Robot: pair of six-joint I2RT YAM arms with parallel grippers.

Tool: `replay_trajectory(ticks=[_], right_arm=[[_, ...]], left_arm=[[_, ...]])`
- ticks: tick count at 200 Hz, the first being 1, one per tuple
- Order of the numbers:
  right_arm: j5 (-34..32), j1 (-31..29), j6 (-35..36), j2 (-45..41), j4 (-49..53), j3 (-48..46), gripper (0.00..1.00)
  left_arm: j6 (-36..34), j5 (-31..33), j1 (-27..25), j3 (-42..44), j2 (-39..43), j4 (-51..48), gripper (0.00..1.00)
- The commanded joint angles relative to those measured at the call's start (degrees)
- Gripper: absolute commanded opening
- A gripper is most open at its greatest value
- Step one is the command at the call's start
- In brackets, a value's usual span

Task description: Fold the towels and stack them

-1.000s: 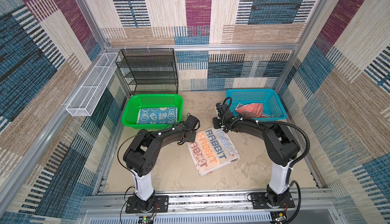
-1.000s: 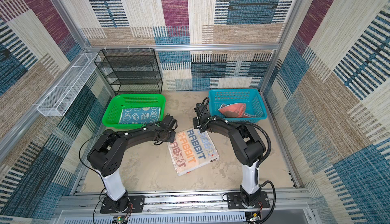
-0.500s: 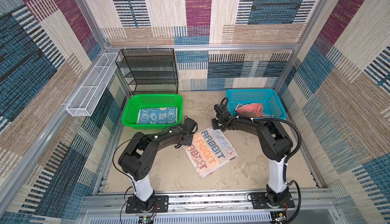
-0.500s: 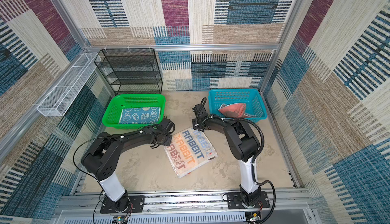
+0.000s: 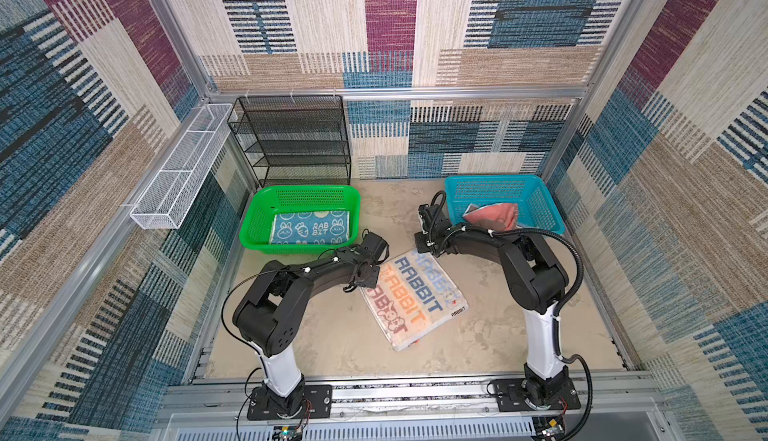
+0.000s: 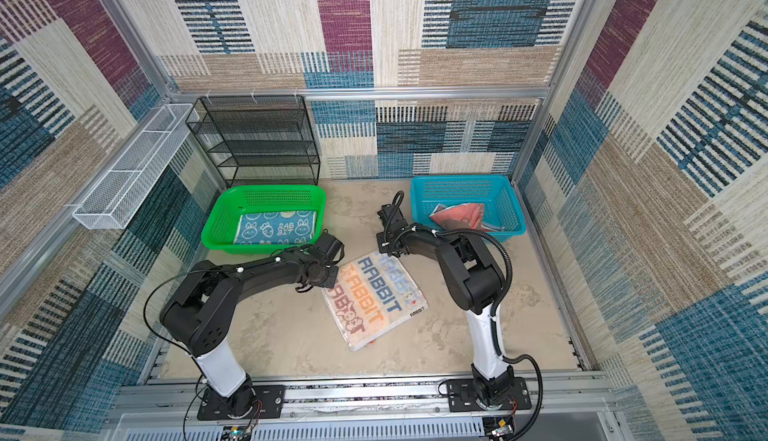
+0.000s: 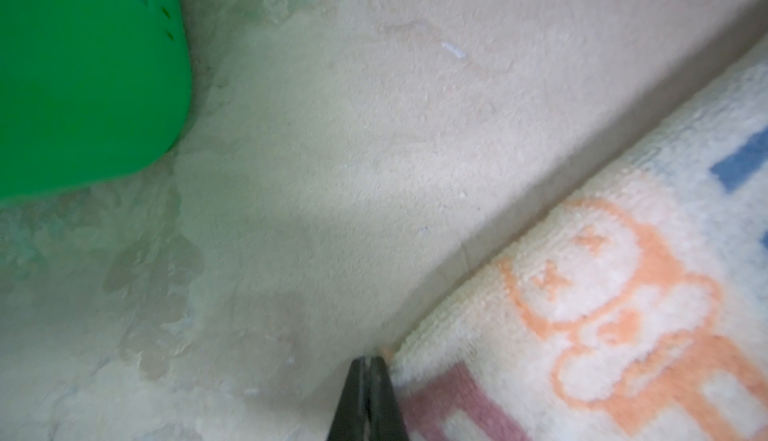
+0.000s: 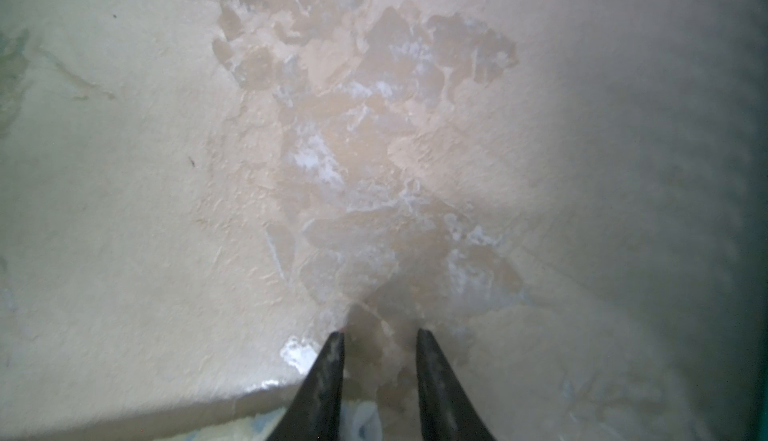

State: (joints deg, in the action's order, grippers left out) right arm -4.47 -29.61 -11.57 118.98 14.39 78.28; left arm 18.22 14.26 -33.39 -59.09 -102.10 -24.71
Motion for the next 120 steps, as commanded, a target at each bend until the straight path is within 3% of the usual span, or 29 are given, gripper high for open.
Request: replay_trajectory(ticks=[1, 54, 83, 120], right_arm=[[2.8, -0.2, 0.1, -1.2, 2.1, -1.3, 0.30], [5.7, -0.1, -0.2, -3.8, 1.6, -2.2, 0.22], [4.6, -0.1, -0.1, -3.7, 1.8, -1.4, 0.00], [1.7, 0.1, 0.0, -5.0, 0.3, -1.8, 0.00]], left_arm=[[0.5, -3.5, 0.1, 0.9, -1.0, -4.6, 0.00], [0.5, -3.9, 0.1, 0.5, -1.9, -4.4, 0.00], [0.6, -4.1, 0.1, 0.6, -1.9, -4.4, 0.00], [0.0, -5.3, 0.1, 1.0, 0.1, -3.2, 0.00]])
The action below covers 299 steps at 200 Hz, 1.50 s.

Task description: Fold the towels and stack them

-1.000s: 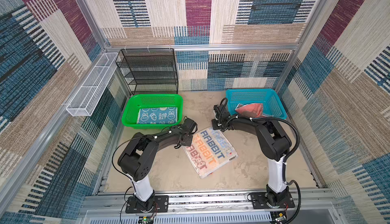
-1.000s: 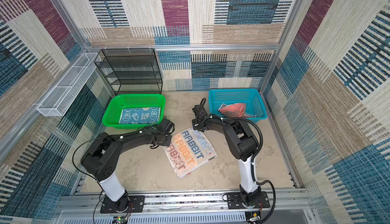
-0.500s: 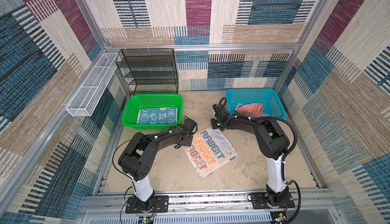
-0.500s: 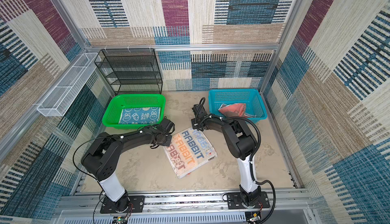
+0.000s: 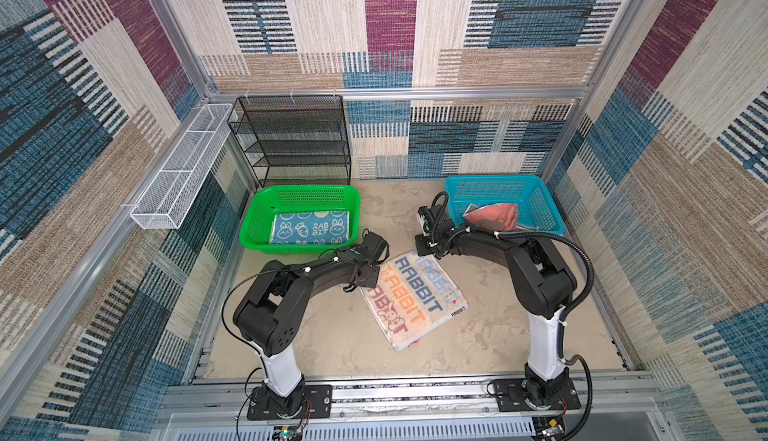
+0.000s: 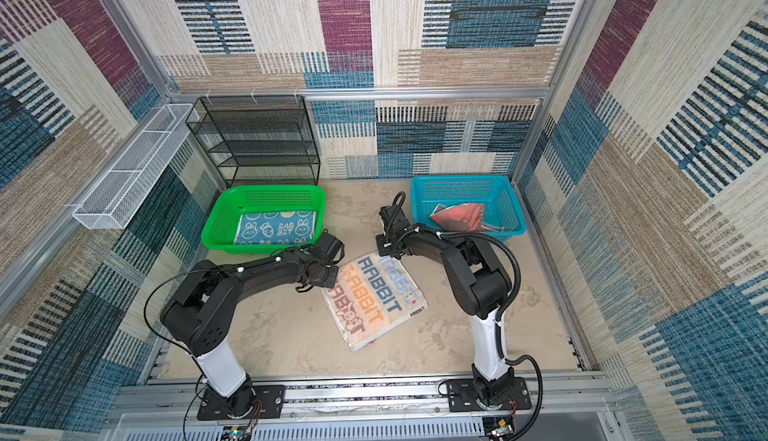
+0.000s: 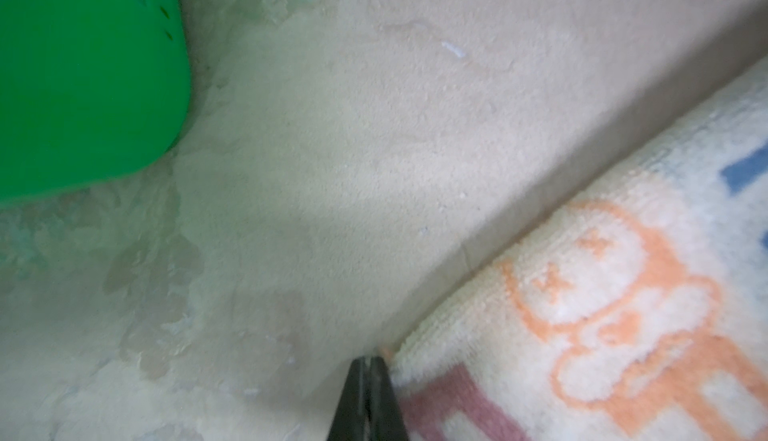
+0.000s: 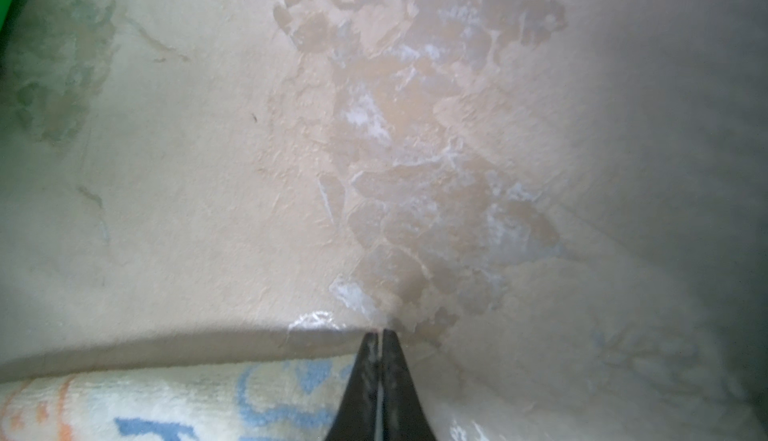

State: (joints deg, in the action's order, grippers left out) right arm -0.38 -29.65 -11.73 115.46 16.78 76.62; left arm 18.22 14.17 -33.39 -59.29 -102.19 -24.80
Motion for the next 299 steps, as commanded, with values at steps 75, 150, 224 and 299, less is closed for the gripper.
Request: replay_trajectory(ticks=[75, 150, 224, 299], right_arm=[[2.1, 3.7, 1.0, -4.1, -6.3, 2.1, 0.00], [6.6, 5.1, 2.1, -6.4, -10.6, 3.4, 0.00], [6.8, 5.9, 3.4, -15.9, -17.1, -8.9, 0.00], [2.9, 6.4, 3.5, -19.5, -18.4, -19.3, 0.00]], left_arm=[[-5.0, -9.5, 0.0, 4.2, 8.4, 8.7, 0.00], [-10.5, -2.7, 0.1, -3.5, 12.5, 4.5, 0.00], [-15.6, -8.8, -0.7, 5.2, 23.8, 8.9, 0.00], [-13.0, -20.7, -7.1, 16.7, 31.3, 14.7, 0.00]])
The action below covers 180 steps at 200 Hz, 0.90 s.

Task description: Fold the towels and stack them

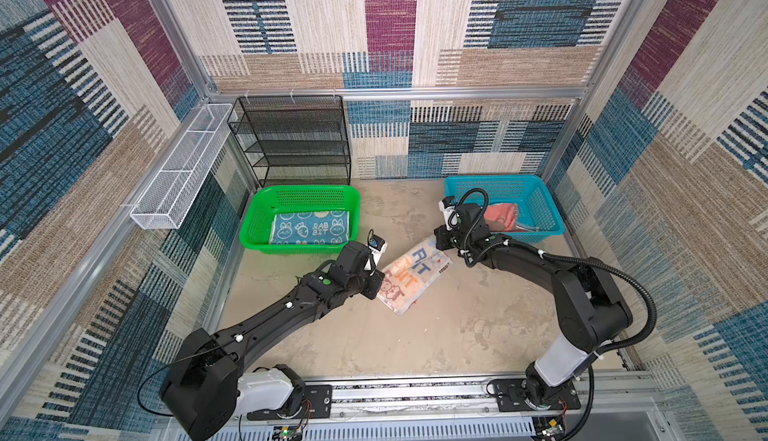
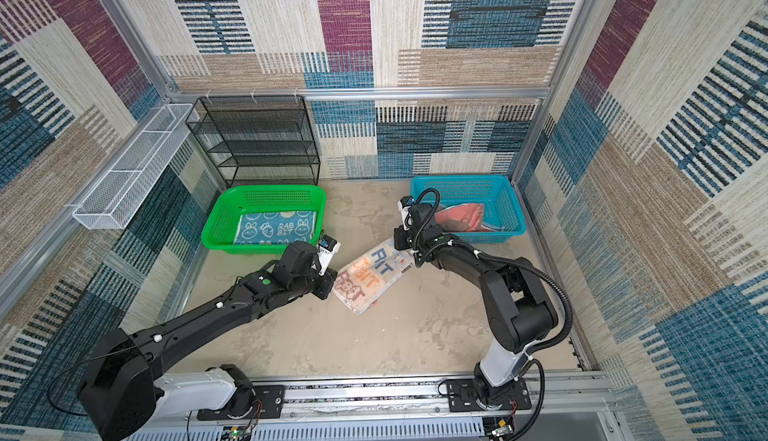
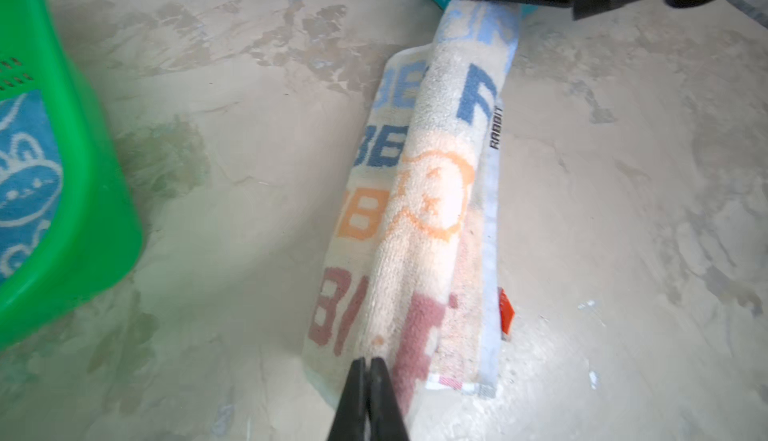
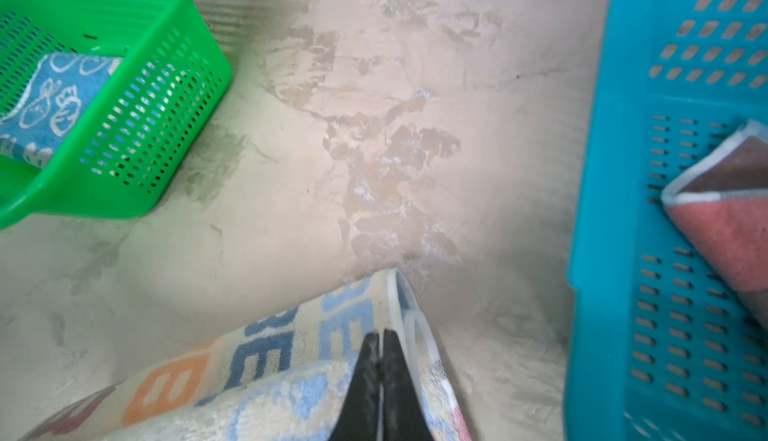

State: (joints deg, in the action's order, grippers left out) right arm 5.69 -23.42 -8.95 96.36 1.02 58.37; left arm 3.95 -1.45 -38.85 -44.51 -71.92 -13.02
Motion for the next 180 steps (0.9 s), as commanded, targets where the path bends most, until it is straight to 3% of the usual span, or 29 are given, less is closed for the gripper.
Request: replay_trajectory(ticks=[1, 67, 83, 105, 147, 180], right_arm=[[-3.3, 0.2, 0.8, -0.5, -2.6, -1.1, 0.00], [-5.8, 0.2, 0.7, 2.0, -2.0, -2.5, 0.00], [-6.4, 0.2, 0.6, 2.3, -2.1, -3.2, 0.00], [-7.6, 0.2, 0.7, 2.4, -2.2, -4.0, 0.01], [-7.3, 0.2, 1.0, 1.4, -1.3, -4.2, 0.23], [-6.4, 0.2, 0.9, -2.7, -0.6, -4.7, 0.39]], left_arm=[[1.3, -5.1, -1.8, 2.0, 1.1, 3.0, 0.00], [6.1, -3.0, -7.8, 5.6, -4.8, 7.2, 0.00], [6.9, -1.9, -8.9, 6.0, -6.7, 7.8, 0.12], [7.2, -1.2, -10.0, 6.1, -8.4, 7.8, 0.35], [8.3, -1.3, -11.1, 8.4, -6.1, 9.8, 0.50], [10.4, -0.3, -11.1, 11.2, -1.1, 10.4, 0.53]])
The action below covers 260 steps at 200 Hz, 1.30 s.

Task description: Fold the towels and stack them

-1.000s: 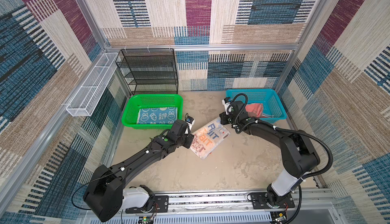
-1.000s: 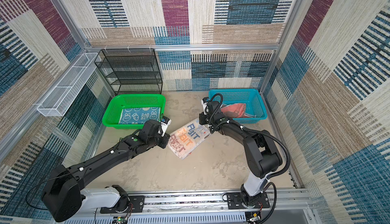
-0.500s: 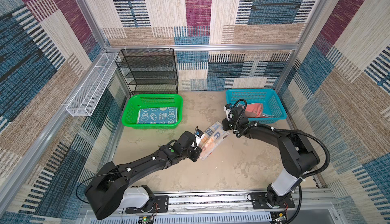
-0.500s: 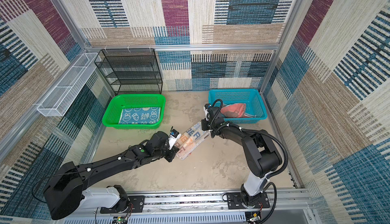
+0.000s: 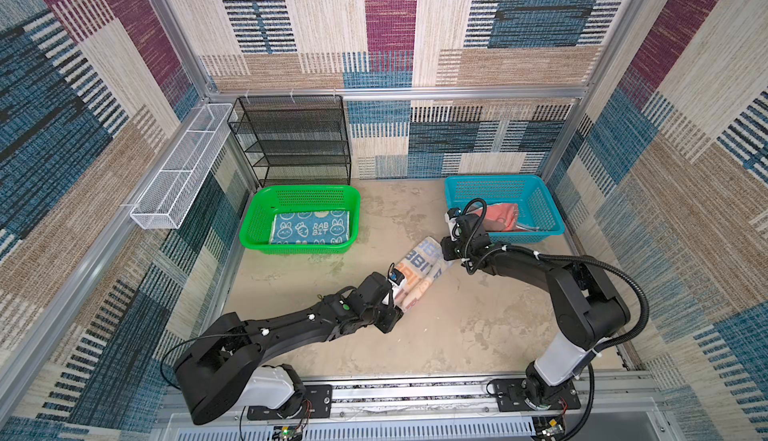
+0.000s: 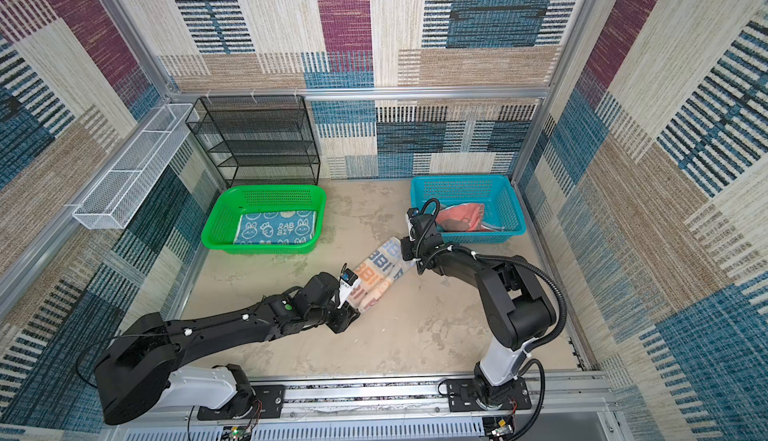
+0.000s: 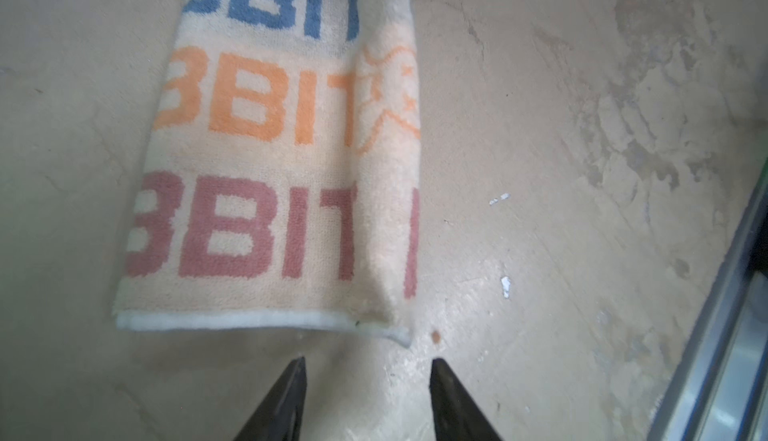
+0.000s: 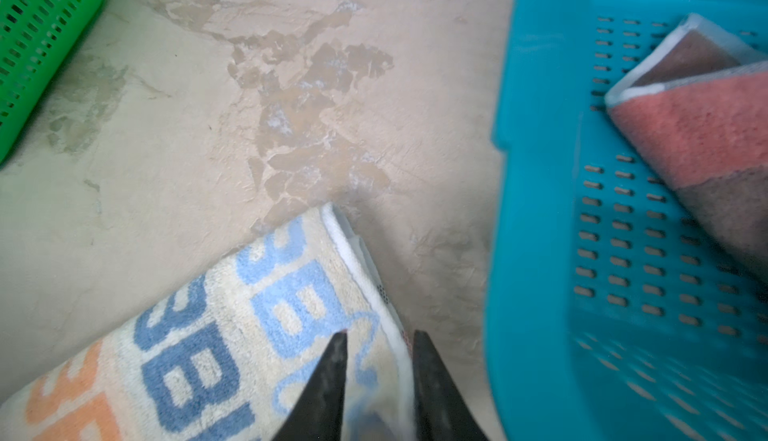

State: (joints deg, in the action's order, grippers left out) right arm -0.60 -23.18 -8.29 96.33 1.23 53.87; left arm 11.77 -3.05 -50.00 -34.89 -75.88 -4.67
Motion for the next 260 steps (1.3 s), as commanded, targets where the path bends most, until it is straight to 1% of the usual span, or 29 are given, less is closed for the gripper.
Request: replay_trajectory(ticks=[1, 13, 24, 50, 72, 84, 86, 92, 96, 98, 100, 130, 169, 186, 233, 246, 251, 260], right_arm=[[0.0, -0.1, 0.2, -2.9, -0.7, -0.2, 0.39], [1.4, -0.1, 0.5, -4.4, -0.3, -0.2, 0.43], [3.6, -0.1, 0.6, -5.3, -0.1, -0.2, 0.45], [9.4, -0.5, 0.4, -5.4, -0.6, -0.2, 0.45], [11.6, -1.7, 0.4, -2.7, -0.7, -0.1, 0.44], [12.2, -2.4, 0.4, -0.9, -0.5, 0.0, 0.41], [12.3, -2.5, 0.4, -0.7, -0.5, -0.1, 0.40], [12.4, -3.0, 0.2, 0.0, -0.6, -0.2, 0.40], [12.3, -3.2, 0.1, 0.5, -0.6, -0.2, 0.39], [12.3, -3.3, 0.0, 0.5, -0.6, -0.3, 0.39], [12.3, -3.5, -0.1, 0.7, -0.6, -0.4, 0.39], [12.0, -5.2, -1.0, 1.1, -0.6, -2.7, 0.40], [11.9, -8.2, -3.6, 1.0, -0.9, -5.9, 0.40], [12.4, -8.6, -6.6, 1.0, -1.4, -7.5, 0.38], [19.3, -9.0, -14.7, -0.7, -7.8, -12.5, 0.32], [20.0, -9.2, -15.6, -0.7, -8.6, -12.9, 0.31], [20.2, -9.1, -15.8, -0.6, -8.6, -13.0, 0.30], [20.1, -9.2, -16.0, -0.5, -8.6, -13.0, 0.30]], left_arm=[[2.5, 1.3, 0.0, 1.7, 3.1, 2.1, 0.53], [3.9, 2.2, 0.0, 3.0, 4.9, 2.9, 0.54], [5.4, 2.9, 0.1, 3.9, 6.2, 3.3, 0.56], [11.0, 4.5, 0.7, 3.5, 6.0, 1.5, 0.59], [16.0, 2.6, 1.5, 3.1, 4.0, 0.6, 0.62], [18.9, 1.3, 2.5, 3.4, 3.1, 0.9, 0.70], [19.4, 0.9, 2.7, 3.5, 3.0, 1.0, 0.74], [20.7, -0.4, 3.4, 3.9, 2.5, 1.5, 0.88], [21.7, -1.3, 4.0, 4.1, 2.3, 2.0, 0.93], [22.2, -1.8, 4.3, 4.3, 2.2, 2.2, 0.98], [22.6, -2.4, 4.6, 4.5, 2.1, 2.6, 1.00], [28.2, -9.1, 8.0, 6.9, -0.2, 8.4, 1.00], [30.8, -11.1, 9.2, 6.2, -5.2, 10.8, 1.00], [31.8, -11.7, 9.5, 5.8, -7.5, 11.8, 0.96], [32.7, -10.1, 10.0, 5.3, -11.1, 13.1, 0.80], [32.6, -9.5, 10.3, 5.1, -11.8, 13.8, 0.74], [32.5, -9.3, 10.4, 4.9, -12.0, 13.8, 0.67], [32.1, -9.1, 10.5, 4.5, -12.5, 13.9, 0.63]])
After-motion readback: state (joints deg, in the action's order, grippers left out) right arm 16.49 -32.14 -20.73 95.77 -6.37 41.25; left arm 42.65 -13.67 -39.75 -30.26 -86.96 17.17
